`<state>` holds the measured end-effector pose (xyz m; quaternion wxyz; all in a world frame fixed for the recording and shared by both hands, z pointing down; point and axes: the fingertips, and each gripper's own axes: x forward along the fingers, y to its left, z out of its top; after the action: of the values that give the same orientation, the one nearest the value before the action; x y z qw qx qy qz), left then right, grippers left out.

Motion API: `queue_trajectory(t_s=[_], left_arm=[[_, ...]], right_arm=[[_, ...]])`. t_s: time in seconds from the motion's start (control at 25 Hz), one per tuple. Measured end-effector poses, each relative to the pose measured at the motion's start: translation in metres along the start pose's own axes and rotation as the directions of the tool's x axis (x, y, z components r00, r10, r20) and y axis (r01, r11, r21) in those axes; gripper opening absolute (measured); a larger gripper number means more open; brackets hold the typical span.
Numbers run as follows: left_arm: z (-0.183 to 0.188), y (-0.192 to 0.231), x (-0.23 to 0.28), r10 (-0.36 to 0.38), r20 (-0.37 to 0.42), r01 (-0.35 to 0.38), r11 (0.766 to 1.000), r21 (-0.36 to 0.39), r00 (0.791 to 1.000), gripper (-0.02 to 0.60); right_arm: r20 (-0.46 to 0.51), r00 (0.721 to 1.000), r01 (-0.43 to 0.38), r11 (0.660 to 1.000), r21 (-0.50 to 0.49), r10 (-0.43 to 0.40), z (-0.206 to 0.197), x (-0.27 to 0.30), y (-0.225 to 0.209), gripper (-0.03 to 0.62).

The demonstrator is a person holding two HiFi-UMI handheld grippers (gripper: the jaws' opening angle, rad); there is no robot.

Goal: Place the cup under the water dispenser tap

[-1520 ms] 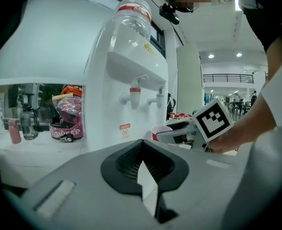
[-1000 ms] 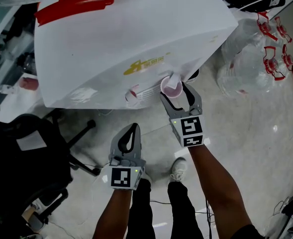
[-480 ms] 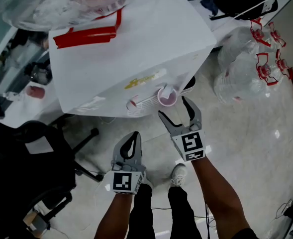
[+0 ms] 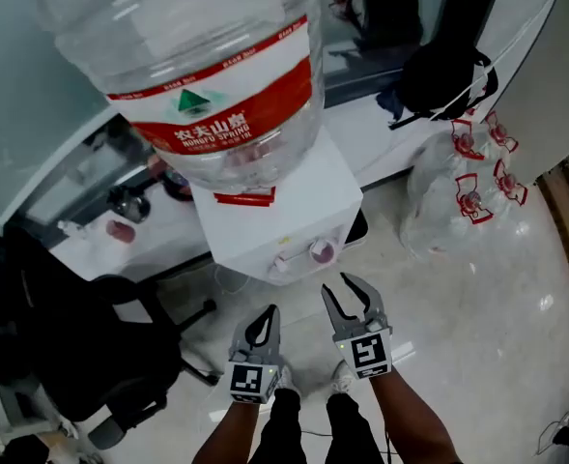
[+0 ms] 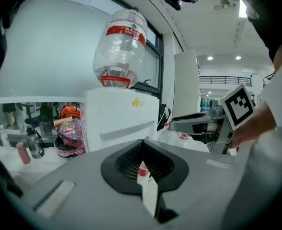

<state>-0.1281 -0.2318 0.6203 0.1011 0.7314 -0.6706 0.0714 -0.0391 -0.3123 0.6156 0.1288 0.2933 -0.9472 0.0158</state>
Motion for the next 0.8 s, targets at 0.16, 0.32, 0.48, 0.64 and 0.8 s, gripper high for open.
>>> queue_trajectory(t_s=[0.16, 0.32, 0.48, 0.64, 0.8], left_arm=[[0.046, -0.026, -0.021, -0.019, 0.008, 0.019, 0.999, -0.037, 1.0, 0.015], [0.091, -0.047, -0.044, -0.069, 0.046, 0.07, 0.997, -0.023, 0.997, 0.015], [0.132, -0.053, -0.058, -0.092, 0.071, 0.092, 0.996, 0.003, 0.993, 0.015], [0.166, -0.049, -0.072, -0.098, 0.102, 0.096, 0.995, 0.028, 0.99, 0.015], [0.178, -0.05, -0.084, -0.122, 0.119, 0.117, 0.992, 0.047, 0.985, 0.015]], right_arm=[[0.018, 0.999, 0.048, 0.999, 0.021, -0.049, 0.049, -0.041, -0.003, 0.115], [0.04, 0.995, 0.086, 0.996, 0.024, -0.087, 0.091, -0.076, 0.003, 0.039], [0.061, 0.99, 0.124, 0.992, 0.024, -0.125, 0.125, -0.102, 0.004, 0.005], [0.072, 0.99, 0.12, 0.993, -0.016, -0.119, 0.149, -0.121, 0.015, 0.003], [0.086, 0.987, 0.14, 0.99, -0.035, -0.136, 0.166, -0.14, 0.018, 0.003]])
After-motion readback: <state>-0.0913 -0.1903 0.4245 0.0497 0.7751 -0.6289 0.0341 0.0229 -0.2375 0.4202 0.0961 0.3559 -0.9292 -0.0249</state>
